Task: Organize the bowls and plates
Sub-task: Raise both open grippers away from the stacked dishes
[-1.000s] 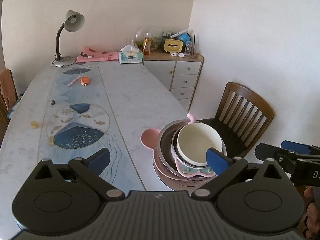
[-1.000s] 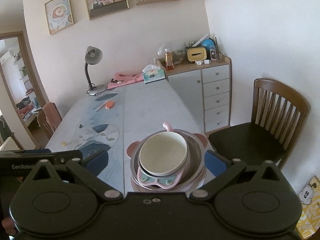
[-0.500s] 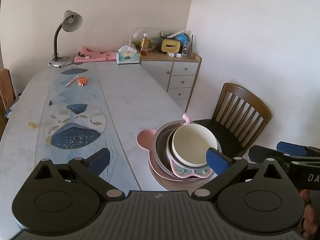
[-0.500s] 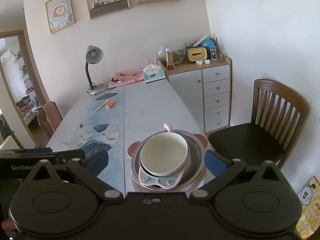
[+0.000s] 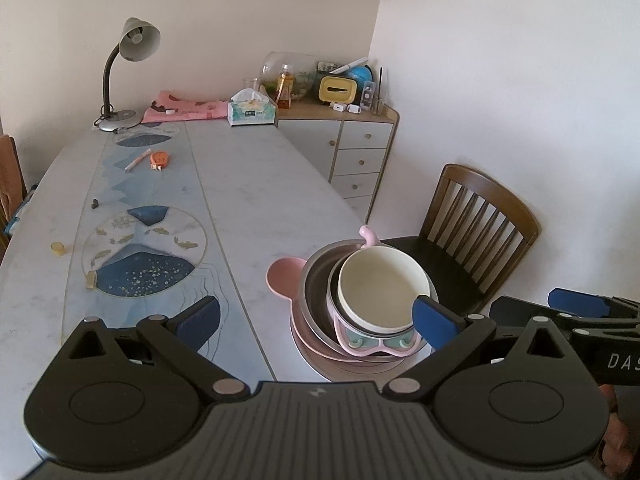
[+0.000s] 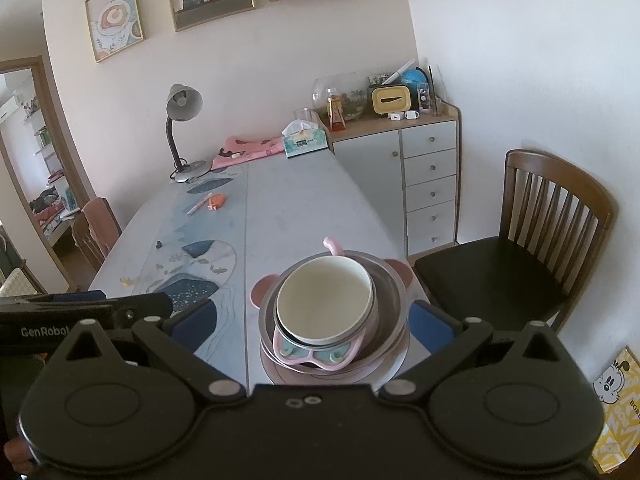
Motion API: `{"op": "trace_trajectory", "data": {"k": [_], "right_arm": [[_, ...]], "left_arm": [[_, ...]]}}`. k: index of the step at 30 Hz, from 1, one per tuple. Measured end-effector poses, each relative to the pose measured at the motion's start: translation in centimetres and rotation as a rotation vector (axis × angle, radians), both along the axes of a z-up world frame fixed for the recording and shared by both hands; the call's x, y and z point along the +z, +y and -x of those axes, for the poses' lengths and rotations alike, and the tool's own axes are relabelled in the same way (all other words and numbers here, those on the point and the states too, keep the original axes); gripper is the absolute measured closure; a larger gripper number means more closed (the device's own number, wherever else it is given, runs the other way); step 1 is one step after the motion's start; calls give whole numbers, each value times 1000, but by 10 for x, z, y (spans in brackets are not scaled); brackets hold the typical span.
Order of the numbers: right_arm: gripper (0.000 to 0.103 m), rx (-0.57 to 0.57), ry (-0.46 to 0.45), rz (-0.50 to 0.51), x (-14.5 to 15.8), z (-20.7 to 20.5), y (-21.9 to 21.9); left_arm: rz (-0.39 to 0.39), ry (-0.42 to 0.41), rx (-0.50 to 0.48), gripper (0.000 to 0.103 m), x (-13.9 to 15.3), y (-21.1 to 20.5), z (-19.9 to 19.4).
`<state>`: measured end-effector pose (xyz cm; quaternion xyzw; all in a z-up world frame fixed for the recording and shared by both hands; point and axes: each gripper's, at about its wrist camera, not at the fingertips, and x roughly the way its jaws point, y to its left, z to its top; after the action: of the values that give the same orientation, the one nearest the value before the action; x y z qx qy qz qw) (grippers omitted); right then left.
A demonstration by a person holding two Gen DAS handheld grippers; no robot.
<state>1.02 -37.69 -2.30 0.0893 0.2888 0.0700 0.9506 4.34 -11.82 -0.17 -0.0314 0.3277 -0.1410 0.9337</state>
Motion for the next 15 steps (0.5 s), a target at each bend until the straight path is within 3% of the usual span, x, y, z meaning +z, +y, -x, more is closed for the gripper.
{"op": "trace_trajectory", "data": {"k": [15], "right_arm": [[0,-7,7,-1,-4,-1,0]], "left_arm": [[3,-1,-5,0,-2,1,0]]}}
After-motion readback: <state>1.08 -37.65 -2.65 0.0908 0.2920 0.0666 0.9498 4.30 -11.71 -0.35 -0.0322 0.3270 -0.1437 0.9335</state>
